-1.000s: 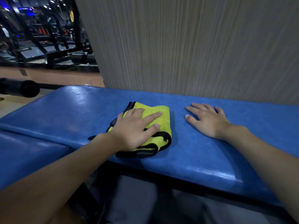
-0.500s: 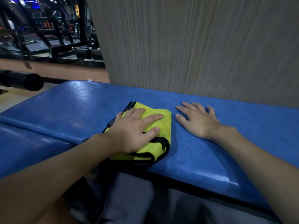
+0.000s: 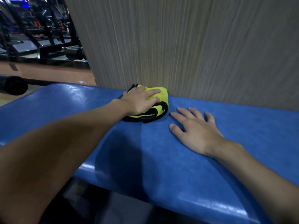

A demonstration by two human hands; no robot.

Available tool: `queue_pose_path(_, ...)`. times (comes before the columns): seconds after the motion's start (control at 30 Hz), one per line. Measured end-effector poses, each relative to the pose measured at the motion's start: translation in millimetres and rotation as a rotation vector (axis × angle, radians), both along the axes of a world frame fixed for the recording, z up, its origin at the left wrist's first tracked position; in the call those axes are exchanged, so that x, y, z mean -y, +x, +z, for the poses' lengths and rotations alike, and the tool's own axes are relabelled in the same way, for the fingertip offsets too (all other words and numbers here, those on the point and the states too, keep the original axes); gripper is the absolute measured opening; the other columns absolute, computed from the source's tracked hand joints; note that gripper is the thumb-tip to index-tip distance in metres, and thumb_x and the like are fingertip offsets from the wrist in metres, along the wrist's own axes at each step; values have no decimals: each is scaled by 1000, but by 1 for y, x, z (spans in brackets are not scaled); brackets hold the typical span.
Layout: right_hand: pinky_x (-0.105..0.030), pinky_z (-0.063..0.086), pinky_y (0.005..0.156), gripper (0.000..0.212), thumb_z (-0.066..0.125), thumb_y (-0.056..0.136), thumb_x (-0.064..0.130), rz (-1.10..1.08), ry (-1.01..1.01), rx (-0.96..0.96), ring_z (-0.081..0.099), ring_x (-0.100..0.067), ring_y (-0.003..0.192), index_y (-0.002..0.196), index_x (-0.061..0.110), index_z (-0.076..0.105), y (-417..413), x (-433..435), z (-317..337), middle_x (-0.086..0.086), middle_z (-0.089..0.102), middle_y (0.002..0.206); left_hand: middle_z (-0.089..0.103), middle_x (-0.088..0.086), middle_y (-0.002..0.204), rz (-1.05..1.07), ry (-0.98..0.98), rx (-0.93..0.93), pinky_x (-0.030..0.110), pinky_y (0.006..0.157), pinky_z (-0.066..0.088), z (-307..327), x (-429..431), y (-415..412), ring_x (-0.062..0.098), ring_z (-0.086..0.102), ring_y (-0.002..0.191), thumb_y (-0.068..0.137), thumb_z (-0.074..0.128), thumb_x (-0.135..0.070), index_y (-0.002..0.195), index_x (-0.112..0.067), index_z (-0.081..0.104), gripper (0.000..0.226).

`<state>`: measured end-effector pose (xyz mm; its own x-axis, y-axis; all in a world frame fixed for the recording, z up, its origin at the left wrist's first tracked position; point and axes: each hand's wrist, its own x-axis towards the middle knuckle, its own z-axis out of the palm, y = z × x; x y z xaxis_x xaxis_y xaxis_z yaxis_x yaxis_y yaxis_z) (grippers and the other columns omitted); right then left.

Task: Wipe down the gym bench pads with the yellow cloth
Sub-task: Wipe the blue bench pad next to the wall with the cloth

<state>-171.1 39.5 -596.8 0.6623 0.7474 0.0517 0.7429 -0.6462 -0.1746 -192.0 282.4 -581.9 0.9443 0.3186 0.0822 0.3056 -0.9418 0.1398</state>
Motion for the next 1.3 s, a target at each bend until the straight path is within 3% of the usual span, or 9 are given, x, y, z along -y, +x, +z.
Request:
queue_pose_path(0.27, -53, -1, 119, 56, 23, 97, 61, -8, 45, -22, 4, -13, 151, 151, 43, 27, 1, 3, 0, 17, 15, 163, 28, 11, 160, 17, 31, -7, 60, 116, 19, -5, 5, -17, 31, 21, 148, 97, 20, -67, 148, -61, 20, 52)
queue_pose_path(0.53, -52, 0, 120, 56, 23, 97, 63, -21, 45, -30, 7, -12, 151, 149, 45, 29, -1, 4, 1, 17, 17, 163, 26, 5, 160, -62, 49, -32, 60, 116, 20, -10, 23, -96, 25, 16, 150, 75, -2, -81, 147, -65, 12, 76)
queue_pose_path(0.87, -53, 1, 120, 55, 23, 100, 59, -27, -23, -33, 7, -15, 152, 152, 42, 27, -6, 5, 7, 13, 15, 164, 19, 0, 162, -37, -13, -32, 62, 116, 16, -3, 53, -184, 18, 6, 152, 77, 3, -80, 146, -66, 11, 72)
queue_pose_path(1.03, -55, 3, 119, 53, 41, 97, 58, -73, -36, -133, 15, -13, 149, 147, 45, 36, 2, -2, 24, 16, 25, 160, 11, -1, 165, 108, -59, -51, 67, 116, 6, -2, 83, -182, 24, 0, 153, 75, 7, -88, 145, -65, 12, 74)
queue_pose_path(1.17, -57, -8, 118, 59, 27, 97, 65, -22, -64, -16, 4, -15, 152, 152, 45, 25, 3, -7, 19, 16, 15, 164, 10, 1, 166, 78, -11, -73, 69, 115, 6, -6, 74, -165, 28, 1, 153, 85, 19, -83, 146, -65, 7, 64)
queue_pose_path(1.3, -55, -3, 119, 63, 19, 95, 68, -18, -87, -28, -1, -17, 153, 154, 47, 15, 6, -13, 6, 14, 6, 166, 17, -3, 163, 25, -31, -68, 67, 114, 11, -1, 57, -140, 23, 7, 152, 66, 7, -89, 146, -65, 12, 83)
